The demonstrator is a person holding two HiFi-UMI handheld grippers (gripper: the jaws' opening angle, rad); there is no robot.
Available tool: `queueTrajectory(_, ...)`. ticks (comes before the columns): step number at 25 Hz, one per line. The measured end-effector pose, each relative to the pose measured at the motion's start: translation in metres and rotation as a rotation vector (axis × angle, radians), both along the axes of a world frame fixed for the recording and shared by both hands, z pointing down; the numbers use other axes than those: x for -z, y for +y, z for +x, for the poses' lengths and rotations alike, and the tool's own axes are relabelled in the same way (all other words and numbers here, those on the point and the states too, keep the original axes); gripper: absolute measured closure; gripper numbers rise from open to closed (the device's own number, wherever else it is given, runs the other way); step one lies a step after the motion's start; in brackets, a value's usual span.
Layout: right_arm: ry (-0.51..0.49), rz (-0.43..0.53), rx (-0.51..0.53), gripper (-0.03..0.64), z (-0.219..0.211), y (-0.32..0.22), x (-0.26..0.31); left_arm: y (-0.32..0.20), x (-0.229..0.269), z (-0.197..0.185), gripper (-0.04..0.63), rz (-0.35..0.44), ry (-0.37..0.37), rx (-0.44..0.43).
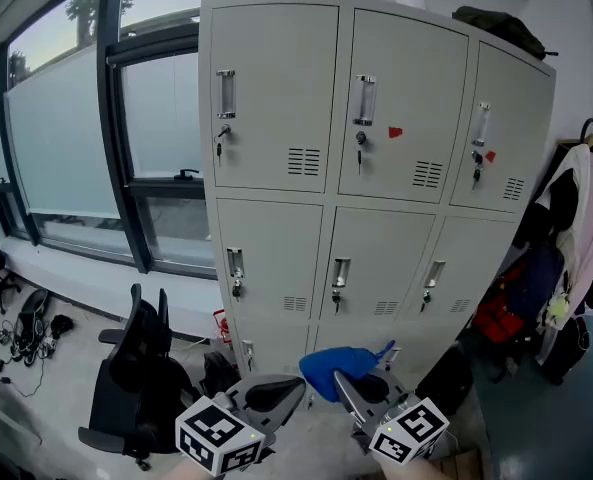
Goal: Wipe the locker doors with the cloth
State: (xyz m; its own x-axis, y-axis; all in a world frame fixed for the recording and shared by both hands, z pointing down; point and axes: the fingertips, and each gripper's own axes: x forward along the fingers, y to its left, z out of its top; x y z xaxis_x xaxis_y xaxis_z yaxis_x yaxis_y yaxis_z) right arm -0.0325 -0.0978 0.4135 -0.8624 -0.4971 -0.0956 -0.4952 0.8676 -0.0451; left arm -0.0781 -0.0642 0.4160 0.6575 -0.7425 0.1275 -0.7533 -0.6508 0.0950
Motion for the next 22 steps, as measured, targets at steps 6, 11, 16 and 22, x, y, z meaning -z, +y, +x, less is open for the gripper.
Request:
queueTrajectory(6, -0.002, -0.021, 0.007, 0.569, 0.01, -0.005, -0.009, -0.002, -0.007, 0.015, 0.589, -0.03, -0.005, -0.01)
queueTrajectory(11, -0.006, -0.033, 0.01, 0.569, 0.011, -0.004, -0.008, -0.001, -0.007, 0.018, 0.589, -0.025, 0.001, -0.006)
queueTrajectory(16, -0.001, -0.029, 0.005, 0.569, 0.013, -0.001, -0.006, 0.002, -0.005, 0.02, 0.589, -0.016, 0.009, -0.011)
queueTrajectory(22, 0.005, -0.033, 0.002, 0.569, 0.013, 0.003, -0.008, 0.005, -0.005, 0.02, 0.589, -0.017, 0.025, -0.022)
